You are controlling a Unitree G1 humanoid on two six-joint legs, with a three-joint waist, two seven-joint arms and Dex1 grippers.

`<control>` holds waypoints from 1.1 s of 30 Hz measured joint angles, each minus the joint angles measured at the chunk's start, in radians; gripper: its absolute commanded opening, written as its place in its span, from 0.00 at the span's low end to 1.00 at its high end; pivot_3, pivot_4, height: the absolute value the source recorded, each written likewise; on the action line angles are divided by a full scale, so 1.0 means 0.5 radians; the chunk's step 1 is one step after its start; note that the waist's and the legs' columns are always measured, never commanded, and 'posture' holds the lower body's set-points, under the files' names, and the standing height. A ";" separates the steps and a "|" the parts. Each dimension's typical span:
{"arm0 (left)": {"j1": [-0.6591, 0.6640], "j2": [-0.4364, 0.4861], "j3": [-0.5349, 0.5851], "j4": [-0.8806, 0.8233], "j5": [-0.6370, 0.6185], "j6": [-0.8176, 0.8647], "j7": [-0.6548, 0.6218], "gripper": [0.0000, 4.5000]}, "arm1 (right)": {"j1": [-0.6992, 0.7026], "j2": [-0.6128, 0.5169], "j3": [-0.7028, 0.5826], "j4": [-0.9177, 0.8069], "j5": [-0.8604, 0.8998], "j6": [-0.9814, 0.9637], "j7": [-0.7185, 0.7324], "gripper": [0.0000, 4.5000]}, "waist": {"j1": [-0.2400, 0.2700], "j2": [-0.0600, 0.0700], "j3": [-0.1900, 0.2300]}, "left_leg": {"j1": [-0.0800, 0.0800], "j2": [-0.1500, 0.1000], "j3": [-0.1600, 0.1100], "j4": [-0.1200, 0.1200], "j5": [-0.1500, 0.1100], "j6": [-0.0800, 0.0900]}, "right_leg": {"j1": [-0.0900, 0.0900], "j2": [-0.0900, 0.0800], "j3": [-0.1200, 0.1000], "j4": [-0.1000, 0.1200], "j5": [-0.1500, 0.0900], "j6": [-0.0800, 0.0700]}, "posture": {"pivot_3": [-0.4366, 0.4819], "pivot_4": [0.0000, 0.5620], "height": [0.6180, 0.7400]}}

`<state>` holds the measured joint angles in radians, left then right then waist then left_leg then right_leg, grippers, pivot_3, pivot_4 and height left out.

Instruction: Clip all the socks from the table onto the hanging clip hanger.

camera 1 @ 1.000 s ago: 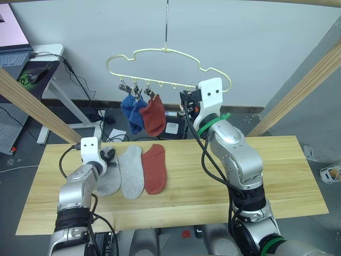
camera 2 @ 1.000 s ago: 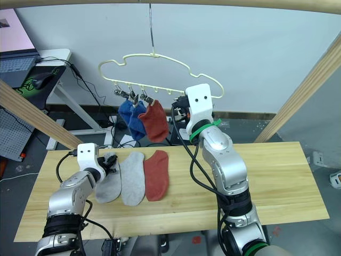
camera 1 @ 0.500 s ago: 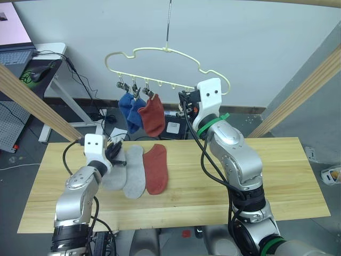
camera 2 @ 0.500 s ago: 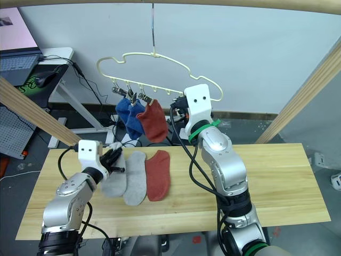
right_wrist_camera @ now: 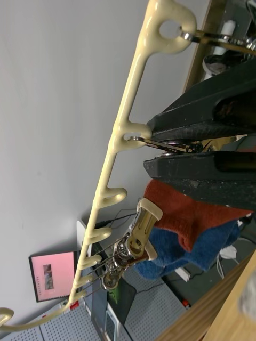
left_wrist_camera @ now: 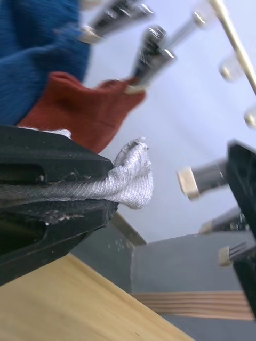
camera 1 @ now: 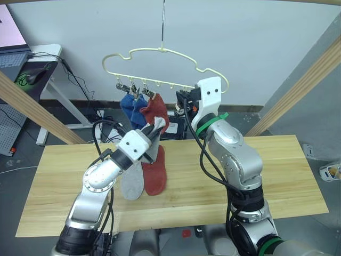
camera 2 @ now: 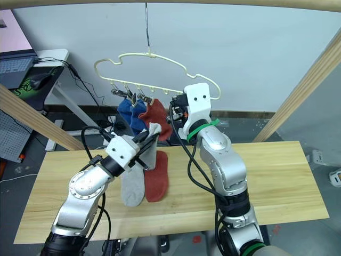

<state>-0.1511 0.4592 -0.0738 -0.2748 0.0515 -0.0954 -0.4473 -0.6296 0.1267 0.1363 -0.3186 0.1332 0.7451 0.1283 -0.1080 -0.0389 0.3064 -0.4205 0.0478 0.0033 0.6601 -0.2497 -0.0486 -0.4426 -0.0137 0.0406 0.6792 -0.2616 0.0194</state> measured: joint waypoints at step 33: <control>-0.491 -0.168 -0.226 0.733 0.525 -0.529 0.281 0.01 | -0.029 0.009 0.011 -0.057 0.111 0.098 -0.002 0.00 | -0.028 0.000 0.000 | -0.025 0.000 0.000 0.004 0.000 0.002 | -0.024 -0.002 -0.002 0.005 0.001 0.000 | 0.25 0.53 0.97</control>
<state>-0.3964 0.3753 -0.1867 0.0919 0.3138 -0.3598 -0.3067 -0.6442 0.1310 0.1419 -0.3469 0.1886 0.7939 0.1271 -0.1218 -0.0390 0.3063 -0.4330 0.0480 0.0031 0.6623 -0.2497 -0.0476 -0.4544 -0.0146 0.0394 0.6819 -0.2611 0.0193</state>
